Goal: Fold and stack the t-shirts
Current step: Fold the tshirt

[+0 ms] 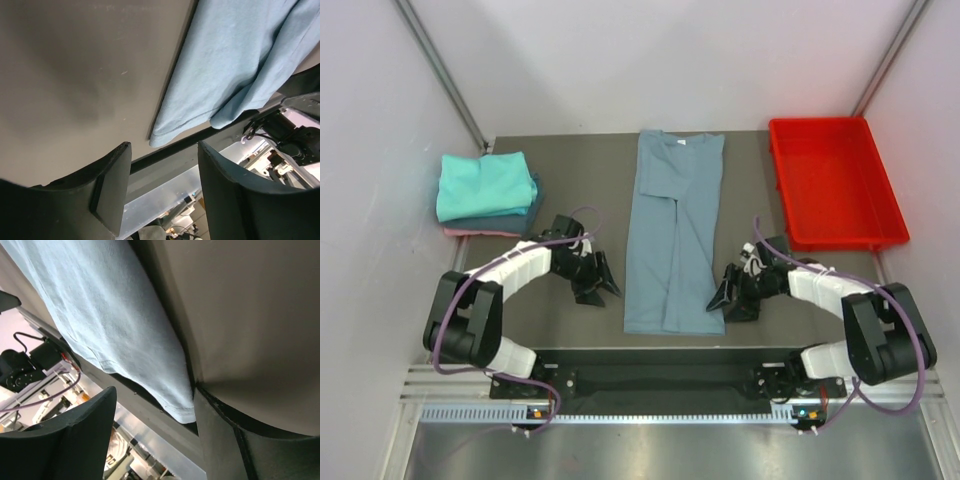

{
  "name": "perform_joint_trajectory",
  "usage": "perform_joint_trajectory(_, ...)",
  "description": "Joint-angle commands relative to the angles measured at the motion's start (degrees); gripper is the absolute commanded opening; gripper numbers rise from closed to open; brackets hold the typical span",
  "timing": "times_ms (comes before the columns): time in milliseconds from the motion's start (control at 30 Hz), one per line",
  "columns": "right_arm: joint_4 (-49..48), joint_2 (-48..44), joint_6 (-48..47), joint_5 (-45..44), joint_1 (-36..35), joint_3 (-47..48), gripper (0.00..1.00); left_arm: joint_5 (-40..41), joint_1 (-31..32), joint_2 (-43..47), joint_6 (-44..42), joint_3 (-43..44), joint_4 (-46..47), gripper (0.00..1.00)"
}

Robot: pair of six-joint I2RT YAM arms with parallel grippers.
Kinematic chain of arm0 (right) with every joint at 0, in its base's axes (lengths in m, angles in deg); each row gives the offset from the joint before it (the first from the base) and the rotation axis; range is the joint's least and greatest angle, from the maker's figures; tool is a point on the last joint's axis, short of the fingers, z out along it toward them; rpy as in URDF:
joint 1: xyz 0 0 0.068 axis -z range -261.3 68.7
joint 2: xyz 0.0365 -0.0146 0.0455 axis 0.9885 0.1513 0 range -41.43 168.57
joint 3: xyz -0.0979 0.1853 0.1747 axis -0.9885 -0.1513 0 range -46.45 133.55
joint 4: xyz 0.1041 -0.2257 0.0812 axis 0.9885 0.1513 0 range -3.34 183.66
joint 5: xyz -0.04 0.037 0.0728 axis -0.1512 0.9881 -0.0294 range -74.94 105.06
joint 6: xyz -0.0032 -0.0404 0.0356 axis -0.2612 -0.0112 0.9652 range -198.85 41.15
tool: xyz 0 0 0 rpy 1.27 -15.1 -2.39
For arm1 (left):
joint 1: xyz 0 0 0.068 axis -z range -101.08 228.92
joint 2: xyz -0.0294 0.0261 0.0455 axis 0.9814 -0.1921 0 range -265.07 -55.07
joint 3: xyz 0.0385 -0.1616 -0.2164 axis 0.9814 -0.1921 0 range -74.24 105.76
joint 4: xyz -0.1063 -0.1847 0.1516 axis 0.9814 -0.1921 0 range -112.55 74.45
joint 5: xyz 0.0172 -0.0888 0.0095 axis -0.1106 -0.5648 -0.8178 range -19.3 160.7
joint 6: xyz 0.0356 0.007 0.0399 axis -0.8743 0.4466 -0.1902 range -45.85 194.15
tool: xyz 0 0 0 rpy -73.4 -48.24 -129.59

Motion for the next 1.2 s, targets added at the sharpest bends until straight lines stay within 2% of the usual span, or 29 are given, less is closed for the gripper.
perform_joint_trajectory(0,-1.8,1.3,2.0,-1.0,-2.8,0.0,0.63,-1.9,-0.2,-1.1,1.5,0.6,2.6,0.6)
perform_joint_trajectory(300,-4.4,4.0,5.4,-1.0,-7.4,0.1,0.61,-3.5,0.0,-4.0,3.8,-0.9,4.3,0.6)
perform_joint_trajectory(433,-5.5,5.1,6.0,-1.3,-9.4,1.1,0.57,-3.9,0.8,-5.1,4.6,-1.7,4.9,0.6)
perform_joint_trajectory(733,-6.2,5.3,5.8,-2.6,-11.0,0.6,0.43,-4.6,2.3,-5.0,5.6,-3.6,5.8,0.59)
perform_joint_trajectory(900,-6.7,5.2,5.3,-2.7,-11.0,0.7,0.32,-5.0,3.9,-6.5,6.2,-3.7,6.8,0.57)
perform_joint_trajectory(967,-6.7,5.0,5.2,-2.9,-11.0,0.9,0.25,-4.9,5.3,-6.8,6.8,-3.5,7.0,0.57)
perform_joint_trajectory(1167,-6.7,5.2,5.5,-3.9,-10.9,1.9,0.15,-5.3,9.7,-8.7,8.8,-3.0,8.5,0.53)
